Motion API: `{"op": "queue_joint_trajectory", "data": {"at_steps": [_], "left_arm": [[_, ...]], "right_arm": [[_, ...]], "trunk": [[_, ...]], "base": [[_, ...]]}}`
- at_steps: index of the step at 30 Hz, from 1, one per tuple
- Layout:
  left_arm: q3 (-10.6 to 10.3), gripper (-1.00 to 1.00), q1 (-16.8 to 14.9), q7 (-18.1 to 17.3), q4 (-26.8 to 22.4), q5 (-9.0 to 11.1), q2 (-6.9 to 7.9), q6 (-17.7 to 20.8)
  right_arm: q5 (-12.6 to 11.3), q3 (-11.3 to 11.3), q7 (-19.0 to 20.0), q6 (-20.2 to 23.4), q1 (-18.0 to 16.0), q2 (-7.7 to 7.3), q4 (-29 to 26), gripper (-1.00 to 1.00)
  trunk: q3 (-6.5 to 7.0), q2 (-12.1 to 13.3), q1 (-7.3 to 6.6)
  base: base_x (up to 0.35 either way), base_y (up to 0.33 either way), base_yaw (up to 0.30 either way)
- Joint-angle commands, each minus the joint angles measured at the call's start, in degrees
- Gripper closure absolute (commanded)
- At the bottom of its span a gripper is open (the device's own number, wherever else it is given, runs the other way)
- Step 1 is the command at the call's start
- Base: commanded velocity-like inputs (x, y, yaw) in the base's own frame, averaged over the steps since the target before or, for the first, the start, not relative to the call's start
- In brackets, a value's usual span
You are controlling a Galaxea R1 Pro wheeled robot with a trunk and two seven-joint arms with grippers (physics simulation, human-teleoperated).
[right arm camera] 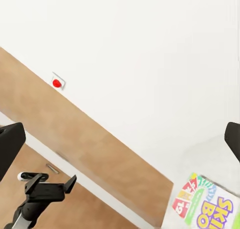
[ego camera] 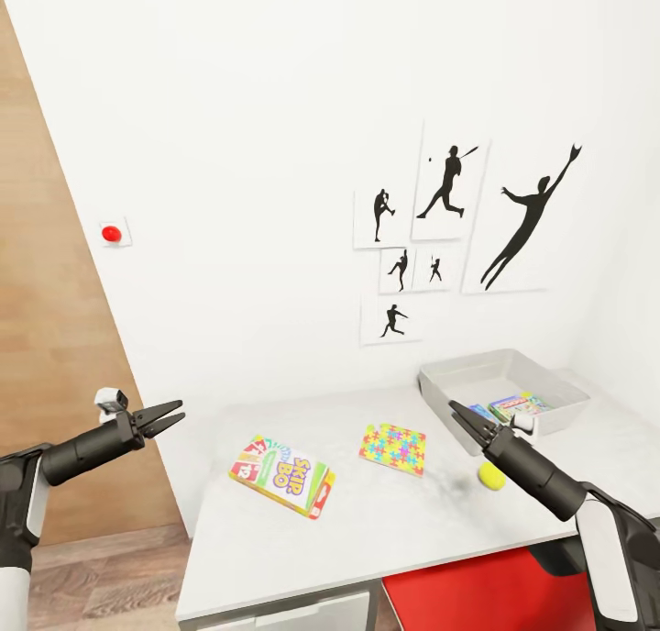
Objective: Put all the toys in the child's room - the three board games (two on the bed and one on the table), the two jigsaw puzzles on the table, and the tennis ball on the table - inside the toy box on the table in the child's room.
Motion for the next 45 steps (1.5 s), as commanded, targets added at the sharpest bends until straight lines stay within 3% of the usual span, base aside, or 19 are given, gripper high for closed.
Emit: {"op": "queue_joint_trajectory", "data": {"at_steps": [1,6,9,13,21,30,38,45], "left_arm": [[0.0,-1.0,0.0,-0.2,0.0,-0.1,0.0,0.6],[0.0,-1.0,0.0,0.0,0.0,-0.3,0.04,0.5],[0.1,-1.0,0.0,0.1,0.0,-0.4,0.11,0.5],[0.2,-1.0,0.0,0.1,0.0,-0.6,0.18,0.4],[0.2,-1.0,0.0,0.3,0.0,-0.6,0.2,0.4],[0.2,-1.0,0.0,0.4,0.0,-0.6,0.2,0.4],[0.2,-1.0,0.0,0.4,0.0,-0.7,0.2,0.3],[0.2,-1.0,-0.1,0.4,0.0,-0.6,0.2,0.2]], "right_arm": [[0.0,-0.1,-0.1,0.3,0.0,0.0,0.0,-1.0],[0.1,0.4,-4.1,0.6,0.0,-0.62,-0.5,-1.0],[0.1,0.9,-8.8,0.6,0.0,-0.94,-0.7,-1.0],[0.1,1.1,-11.4,0.6,0.0,-0.93,-0.7,-1.0],[0.1,1.2,-12.4,0.3,0.0,-0.32,-0.8,-1.0],[0.1,1.4,-12.8,0.2,0.0,-0.02,-0.8,-1.0],[0.1,1.3,-12.9,0.2,0.0,-0.36,-0.7,-1.0],[0.1,1.2,-12.9,0.1,0.0,-0.77,-0.7,-1.0]], "trunk": [[-0.06,-0.1,0.03],[-0.06,-0.1,0.03],[-0.06,-0.1,0.03],[-0.06,-0.1,0.03],[-0.06,-0.1,0.03],[-0.06,-0.1,0.03],[-0.06,-0.1,0.03],[-0.05,-0.1,0.03]], "base": [[0.0,0.0,0.0],[0.0,0.0,0.0],[-0.036,0.103,0.0],[-0.089,0.222,0.0],[-0.108,0.265,0.008],[-0.018,0.18,0.24],[0.18,0.018,0.277],[0.169,0.002,0.052]]}}
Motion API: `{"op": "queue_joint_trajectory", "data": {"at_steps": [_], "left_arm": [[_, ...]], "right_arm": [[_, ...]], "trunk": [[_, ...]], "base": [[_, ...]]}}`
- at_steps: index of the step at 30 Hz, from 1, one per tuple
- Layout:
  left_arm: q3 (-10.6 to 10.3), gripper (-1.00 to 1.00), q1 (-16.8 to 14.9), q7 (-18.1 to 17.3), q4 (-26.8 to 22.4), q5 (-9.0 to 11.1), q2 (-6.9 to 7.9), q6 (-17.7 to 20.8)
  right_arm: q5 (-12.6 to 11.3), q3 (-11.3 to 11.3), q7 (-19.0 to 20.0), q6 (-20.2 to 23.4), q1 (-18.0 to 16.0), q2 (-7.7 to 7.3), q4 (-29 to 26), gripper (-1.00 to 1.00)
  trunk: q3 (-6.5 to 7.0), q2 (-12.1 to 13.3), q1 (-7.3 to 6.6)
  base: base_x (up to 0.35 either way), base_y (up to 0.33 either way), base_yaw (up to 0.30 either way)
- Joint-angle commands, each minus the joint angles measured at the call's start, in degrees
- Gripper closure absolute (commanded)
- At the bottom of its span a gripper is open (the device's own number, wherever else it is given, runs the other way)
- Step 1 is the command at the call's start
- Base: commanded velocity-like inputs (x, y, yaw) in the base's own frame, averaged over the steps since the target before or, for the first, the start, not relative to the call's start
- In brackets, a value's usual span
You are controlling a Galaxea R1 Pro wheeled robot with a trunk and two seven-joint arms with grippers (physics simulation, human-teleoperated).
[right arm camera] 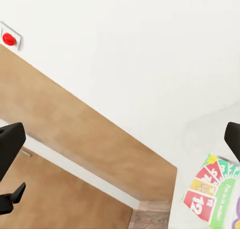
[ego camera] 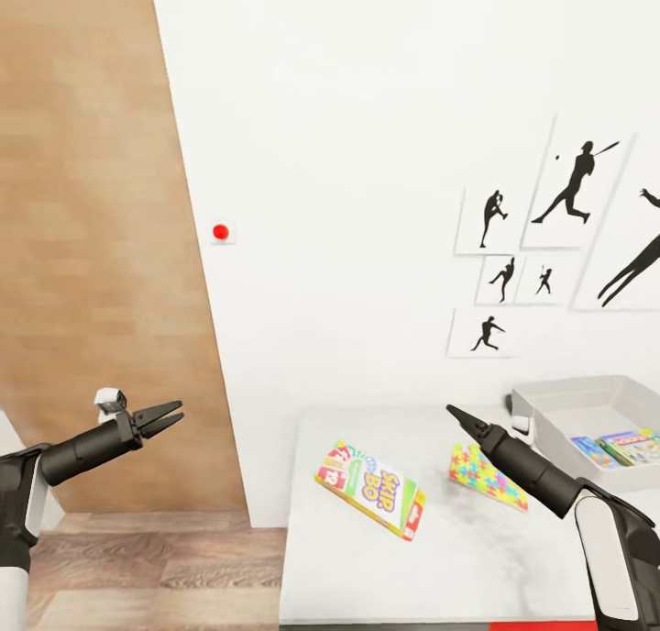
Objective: Put all the toys in the child's room - the three board games (two on the bed and one on the table), the two jigsaw puzzles on the table, and the tennis ball on the table - inside the toy box on the table in the child's room.
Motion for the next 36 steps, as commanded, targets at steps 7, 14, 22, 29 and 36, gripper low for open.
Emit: {"op": "queue_joint_trajectory", "data": {"at_steps": [7,14,22,29,36], "left_arm": [[0.1,-1.0,0.0,-0.4,0.0,-0.1,0.09,0.6],[0.0,-1.0,0.0,-0.3,0.0,-0.2,0.37,0.6],[0.0,-1.0,0.0,-0.4,0.0,-0.1,0.52,0.6],[0.0,-1.0,0.0,-0.2,0.0,-0.2,0.52,0.5],[-0.1,-1.0,-0.4,9.8,-0.1,-0.5,0.49,0.6]], "right_arm": [[0.0,-0.1,0.2,0.3,0.0,-0.02,0.0,-1.0],[0.0,-0.1,0.2,0.3,0.0,-0.09,0.0,-1.0],[0.0,-0.1,0.0,0.3,0.0,-0.07,0.0,-1.0],[0.8,0.3,-5.4,0.4,0.0,0.5,-0.1,-1.0],[4.6,15.4,-33.2,0.9,-0.3,0.98,-1.3,-1.0]], "trunk": [[0.08,-0.1,0.04],[0.1,-0.1,0.04],[0.1,-0.1,0.04],[0.1,-0.1,0.04],[0.1,-0.1,0.04]], "base": [[0.137,0.11,-0.121],[0.193,0.039,-0.02],[0.02,0.002,0.0],[0.001,0.0,0.0],[0.0,0.0,0.0]]}}
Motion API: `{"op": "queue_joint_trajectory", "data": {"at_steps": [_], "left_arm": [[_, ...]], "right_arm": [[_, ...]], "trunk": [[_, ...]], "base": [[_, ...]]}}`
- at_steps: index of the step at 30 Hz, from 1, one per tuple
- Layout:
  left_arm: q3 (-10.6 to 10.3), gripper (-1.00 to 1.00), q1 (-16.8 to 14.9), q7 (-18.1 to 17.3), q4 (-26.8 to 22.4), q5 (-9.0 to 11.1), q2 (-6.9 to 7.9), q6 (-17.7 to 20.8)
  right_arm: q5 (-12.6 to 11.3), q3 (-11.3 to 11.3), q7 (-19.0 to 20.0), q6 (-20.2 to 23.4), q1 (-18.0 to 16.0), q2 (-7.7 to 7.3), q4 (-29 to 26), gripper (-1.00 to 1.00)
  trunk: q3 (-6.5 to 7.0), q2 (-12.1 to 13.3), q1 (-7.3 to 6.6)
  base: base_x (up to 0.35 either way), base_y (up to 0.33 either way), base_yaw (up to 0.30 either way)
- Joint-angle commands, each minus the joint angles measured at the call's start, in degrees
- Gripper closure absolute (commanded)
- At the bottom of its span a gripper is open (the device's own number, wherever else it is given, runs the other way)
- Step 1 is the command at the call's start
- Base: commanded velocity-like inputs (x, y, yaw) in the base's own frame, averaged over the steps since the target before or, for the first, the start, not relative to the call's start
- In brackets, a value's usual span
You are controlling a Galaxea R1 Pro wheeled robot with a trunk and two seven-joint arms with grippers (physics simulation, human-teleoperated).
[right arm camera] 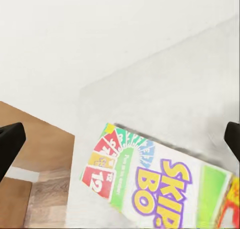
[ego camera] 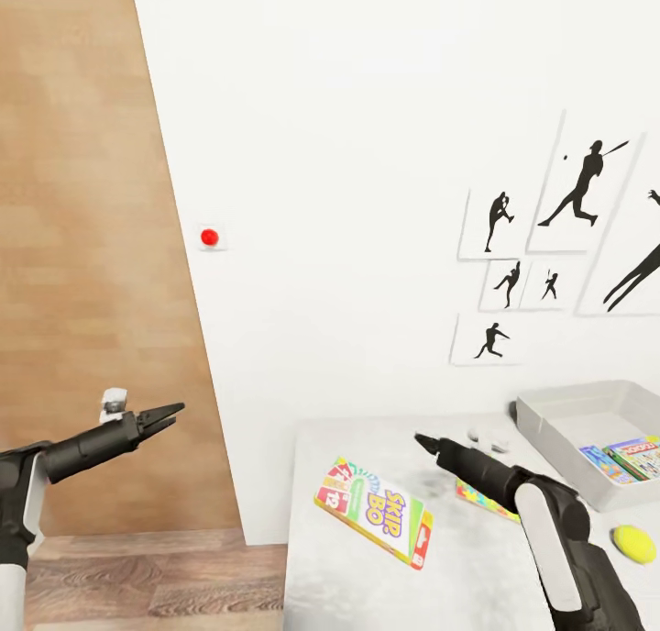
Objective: Put all the toys in the child's room - the three board games (two on the bed and one on the table), the two jigsaw puzzles on the table, and the tennis ball on the table - inside the toy box on the table in the child's room.
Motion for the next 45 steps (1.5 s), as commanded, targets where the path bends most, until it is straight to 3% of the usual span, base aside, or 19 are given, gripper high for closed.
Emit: {"op": "queue_joint_trajectory", "data": {"at_steps": [1,2,3,5,6,10,12,16,21,26,28,33,41,45], "left_arm": [[0.0,-1.0,-0.1,2.6,0.0,-0.2,-0.05,0.6],[-0.2,-1.0,-0.1,5.5,0.0,-0.1,-0.1,0.6],[-0.3,-1.0,-0.1,7.0,0.0,-0.1,-0.15,0.6],[-0.8,-1.0,-0.3,12.9,0.0,-0.1,-0.41,0.5],[-1.4,-1.0,-0.4,15.7,0.0,0.0,-0.54,0.4],[-4.8,-1.0,-0.6,23.2,0.0,0.0,-0.86,-0.4],[-7.9,-1.0,-0.8,27.6,0.1,0.1,-1.13,-1.6],[-10.7,-1.0,-1.5,34.1,1.7,0.3,-1.98,-3.6],[-11.6,-1.0,-4.4,42.9,9.9,0.3,-3.32,-8.6],[-11.9,-1.0,-8.7,51.1,22.4,0.0,-4.19,-17.4],[-11.9,-1.0,-9.5,53.5,25.1,0.1,-4.33,-19.6],[-11.9,-1.0,-10.1,56.6,27.5,0.1,-5.46,-22.4],[-11.9,-1.0,-10.2,57.3,28.0,0.0,-5.84,-23.0],[-11.9,-1.0,-10.2,57.3,28.0,0.1,-5.86,-23.0]], "right_arm": [[0.6,3.0,-6.3,0.3,-0.2,0.1,-0.1,-1.0],[0.6,5.6,-12.8,0.2,-0.3,0.18,-0.1,-1.0],[0.6,6.8,-16.0,0.1,-0.3,0.21,-0.1,-1.0],[0.3,10.5,-26.4,0.0,-0.7,0.77,0.0,-1.0],[0.2,11.6,-29.7,0.0,-0.9,1.33,0.2,-1.0],[0.4,13.1,-34.0,-0.2,-1.5,2.93,1.3,-1.0],[0.3,13.5,-34.9,-1.4,-1.7,3.35,2.0,-1.0],[0.2,13.8,-35.3,-3.5,-1.8,3.46,2.5,-1.0],[0.2,14.0,-35.3,-4.3,-1.8,3.55,2.4,-1.0],[0.4,14.2,-35.8,-3.7,-1.9,3.86,1.8,-1.0],[0.4,14.4,-35.9,-3.5,-2.3,4.27,1.8,-1.0],[0.5,14.3,-36.1,-2.7,-6.0,4.62,4.4,-1.0],[0.3,14.3,-36.5,-3.1,-11.2,4.88,14.7,-1.0],[0.2,14.3,-36.5,-3.1,-11.8,4.89,16.4,-1.0]], "trunk": [[-0.05,-0.1,0.02],[-0.05,-0.1,0.02],[-0.05,-0.1,0.02],[-0.05,-0.1,0.02],[-0.05,-0.1,0.02],[-0.05,-0.1,0.02],[-0.05,-0.1,0.02],[-0.05,-0.1,0.02],[-0.05,-0.1,0.02],[-0.05,-0.1,0.02],[-0.05,-0.1,0.02],[-0.05,-0.1,0.02],[-0.05,-0.1,0.02],[-0.05,-0.1,0.02]], "base": [[0.0,0.0,0.0],[0.0,0.0,0.0],[0.0,0.0,0.0],[0.0,0.0,0.0],[0.0,0.0,0.0],[0.0,0.0,0.0],[0.0,0.0,0.0],[0.0,0.0,0.0],[0.0,0.0,0.0],[0.0,0.0,0.0],[0.0,0.0,0.0],[0.0,0.0,0.0],[0.0,0.0,0.0],[0.0,0.0,0.0]]}}
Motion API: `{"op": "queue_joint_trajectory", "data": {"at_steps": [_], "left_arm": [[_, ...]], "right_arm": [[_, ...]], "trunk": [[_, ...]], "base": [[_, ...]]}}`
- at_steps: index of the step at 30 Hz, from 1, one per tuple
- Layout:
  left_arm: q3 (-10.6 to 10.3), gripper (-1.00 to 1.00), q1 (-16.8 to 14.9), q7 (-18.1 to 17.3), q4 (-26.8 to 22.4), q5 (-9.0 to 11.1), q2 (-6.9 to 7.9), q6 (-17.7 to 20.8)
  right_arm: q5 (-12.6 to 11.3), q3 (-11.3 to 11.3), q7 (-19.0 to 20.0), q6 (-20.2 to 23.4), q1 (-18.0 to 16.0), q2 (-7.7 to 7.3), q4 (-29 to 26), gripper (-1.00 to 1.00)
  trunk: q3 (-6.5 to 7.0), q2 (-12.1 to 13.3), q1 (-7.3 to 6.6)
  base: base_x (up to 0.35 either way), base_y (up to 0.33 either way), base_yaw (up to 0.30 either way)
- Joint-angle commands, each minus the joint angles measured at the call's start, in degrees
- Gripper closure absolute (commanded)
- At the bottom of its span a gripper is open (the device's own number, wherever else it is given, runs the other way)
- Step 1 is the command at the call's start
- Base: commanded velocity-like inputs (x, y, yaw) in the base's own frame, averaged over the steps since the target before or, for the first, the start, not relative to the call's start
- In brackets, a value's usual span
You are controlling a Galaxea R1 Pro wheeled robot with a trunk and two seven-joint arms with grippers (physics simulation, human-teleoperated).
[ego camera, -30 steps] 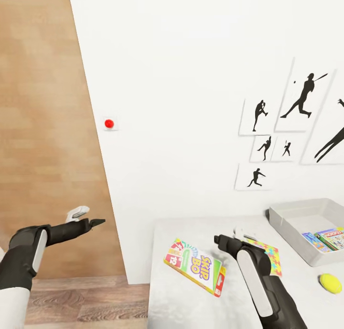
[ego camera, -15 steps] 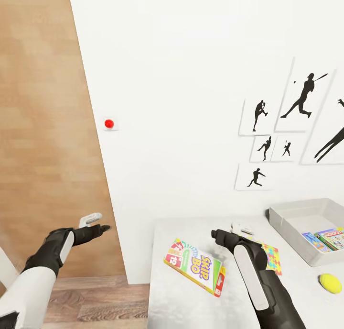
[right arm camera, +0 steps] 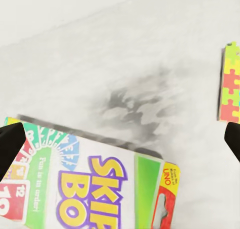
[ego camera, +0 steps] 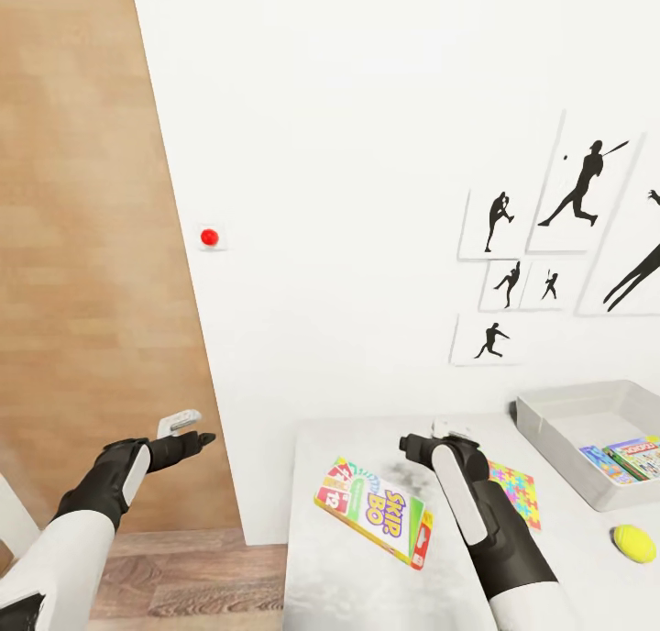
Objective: Put all the toys in the child's room - the three board games (two on the bed and one on the table), the two jigsaw puzzles on the table, and the tennis ball on the table - inside the toy box on the table in the child's room.
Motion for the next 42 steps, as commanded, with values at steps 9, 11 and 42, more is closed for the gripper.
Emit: {"op": "queue_joint_trajectory", "data": {"at_steps": [9,11,42], "left_arm": [[0.2,-1.0,0.0,-0.3,0.2,-0.2,-0.11,0.3],[0.2,-1.0,0.0,-0.4,0.2,-0.2,-0.12,0.3],[0.0,-1.0,0.0,-1.3,0.2,-0.1,-0.04,0.5]], "right_arm": [[-0.5,0.3,-0.6,0.3,-0.3,0.27,0.9,-1.0],[-0.1,0.4,-0.7,0.5,-0.3,0.23,1.0,-1.0],[-0.9,0.1,-0.6,3.7,-5.9,0.43,1.7,-1.0]], "trunk": [[-0.11,-0.1,0.03],[-0.22,-0.1,0.03],[-3.11,-0.1,0.03]], "base": [[0.0,0.0,0.0],[0.0,0.0,0.0],[0.0,0.0,0.0]]}}
